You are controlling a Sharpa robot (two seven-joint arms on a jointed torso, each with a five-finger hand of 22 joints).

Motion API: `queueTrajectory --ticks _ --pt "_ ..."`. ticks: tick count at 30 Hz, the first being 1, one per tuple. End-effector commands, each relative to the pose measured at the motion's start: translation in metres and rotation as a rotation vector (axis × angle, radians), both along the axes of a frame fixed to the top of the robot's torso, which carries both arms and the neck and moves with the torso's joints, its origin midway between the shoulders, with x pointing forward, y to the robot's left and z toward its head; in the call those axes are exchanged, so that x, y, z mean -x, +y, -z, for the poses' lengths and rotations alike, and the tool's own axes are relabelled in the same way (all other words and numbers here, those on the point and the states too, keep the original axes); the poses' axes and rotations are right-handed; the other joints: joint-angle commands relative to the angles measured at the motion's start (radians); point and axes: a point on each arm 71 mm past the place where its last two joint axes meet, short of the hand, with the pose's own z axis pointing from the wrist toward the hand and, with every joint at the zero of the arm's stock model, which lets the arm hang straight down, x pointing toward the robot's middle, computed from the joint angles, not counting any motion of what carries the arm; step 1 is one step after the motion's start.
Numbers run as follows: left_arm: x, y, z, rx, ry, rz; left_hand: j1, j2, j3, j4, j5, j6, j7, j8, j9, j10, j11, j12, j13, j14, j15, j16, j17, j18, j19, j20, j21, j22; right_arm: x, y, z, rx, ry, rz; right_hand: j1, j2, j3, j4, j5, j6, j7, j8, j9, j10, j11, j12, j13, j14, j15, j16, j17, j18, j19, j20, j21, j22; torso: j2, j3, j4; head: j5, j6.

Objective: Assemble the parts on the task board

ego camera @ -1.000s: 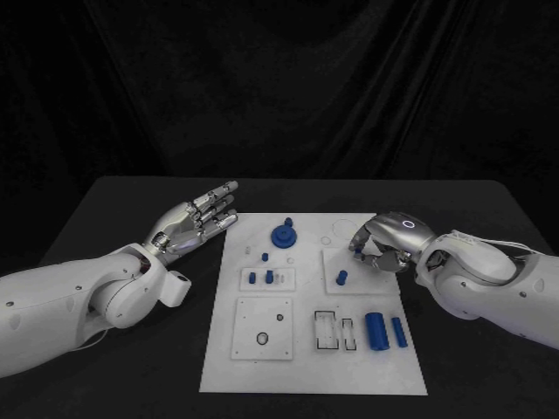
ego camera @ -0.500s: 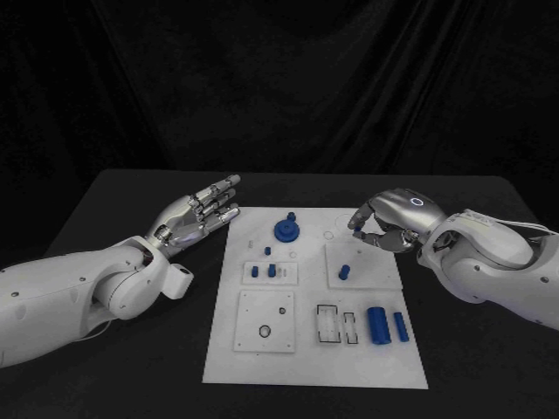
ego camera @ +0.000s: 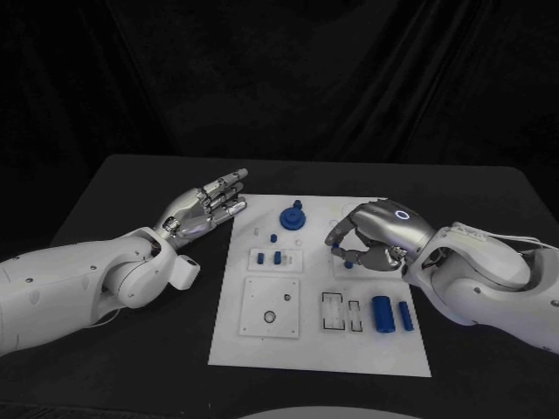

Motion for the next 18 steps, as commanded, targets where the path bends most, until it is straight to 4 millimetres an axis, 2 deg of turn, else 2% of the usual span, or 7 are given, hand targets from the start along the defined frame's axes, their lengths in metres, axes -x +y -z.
queueTrajectory --ticks 1,3,7,13,18 --pt "0.003 -0.002 -0.003 0.055 -0.056 0.017 0.002 0.006 -0.008 0.000 -0.001 -0.004 0.001 0.000 0.000 -0.002 0.006 0.003 0.001 -0.008 -0.004 0.001 -0.002 -0.001 0.000 -0.004 -0.001 -0.007 0.011 0.013 0.008 -0.008 0.002 -0.046 0.008 -0.005 0.003 0.002 0.001 0.010 0.001 -0.008 0.001 0.011 0.001 -0.011 -0.002 0.014 -0.002 0.022 0.027 -0.014 0.015 -0.001 0.032 0.140 -0.001 0.0017 -0.0011 0.019 -0.022" --pt "0.004 -0.001 -0.002 0.055 -0.052 0.016 0.004 0.008 -0.011 0.001 -0.002 -0.003 0.003 0.001 0.000 -0.002 0.004 0.004 0.001 -0.012 -0.011 0.000 -0.003 0.000 -0.004 -0.006 -0.004 -0.015 0.016 0.021 0.015 -0.004 0.005 -0.068 0.007 -0.006 0.002 0.003 0.001 0.010 0.001 -0.008 0.001 0.012 0.001 -0.012 -0.003 0.015 -0.002 0.023 0.028 -0.013 0.015 -0.002 0.032 0.139 -0.004 0.0027 -0.0022 0.033 -0.039" --pt "0.007 0.000 0.000 0.055 -0.047 0.014 0.004 0.010 -0.012 0.002 -0.002 -0.002 0.004 0.001 0.000 -0.002 0.003 0.005 0.001 -0.014 -0.014 -0.001 -0.003 0.000 -0.005 -0.007 -0.005 -0.019 0.023 0.035 0.029 -0.004 0.022 -0.098 0.005 -0.008 0.001 0.004 -0.003 0.009 0.001 -0.011 0.001 0.013 0.001 -0.016 -0.004 0.016 -0.002 0.027 0.032 -0.014 0.017 -0.001 0.038 0.140 -0.006 0.0021 -0.0019 0.052 -0.053" --pt "0.010 0.001 0.001 0.055 -0.040 0.013 0.005 0.012 -0.012 0.002 -0.002 -0.002 0.005 0.001 0.000 -0.002 0.003 0.006 0.001 -0.014 -0.015 -0.001 -0.003 0.000 -0.006 -0.007 -0.005 -0.020 0.030 0.051 0.043 -0.008 0.048 -0.127 0.005 -0.009 0.001 0.004 -0.004 0.008 0.001 -0.013 0.000 0.013 0.001 -0.019 -0.004 0.018 -0.002 0.033 0.040 -0.015 0.019 -0.001 0.045 0.142 -0.012 0.0051 -0.0033 0.066 -0.074" --pt "0.011 0.001 0.002 0.057 -0.036 0.014 0.005 0.014 -0.012 0.003 -0.002 -0.001 0.006 0.001 0.000 -0.002 0.003 0.006 0.001 -0.013 -0.015 -0.001 -0.003 0.000 -0.006 -0.007 -0.005 -0.021 0.034 0.062 0.049 -0.014 0.060 -0.146 0.005 -0.010 0.002 0.004 -0.010 0.006 0.002 -0.016 0.000 0.014 0.002 -0.024 -0.005 0.022 -0.001 0.042 0.052 -0.017 0.022 -0.001 0.057 0.144 -0.019 0.0085 -0.0044 0.070 -0.091"
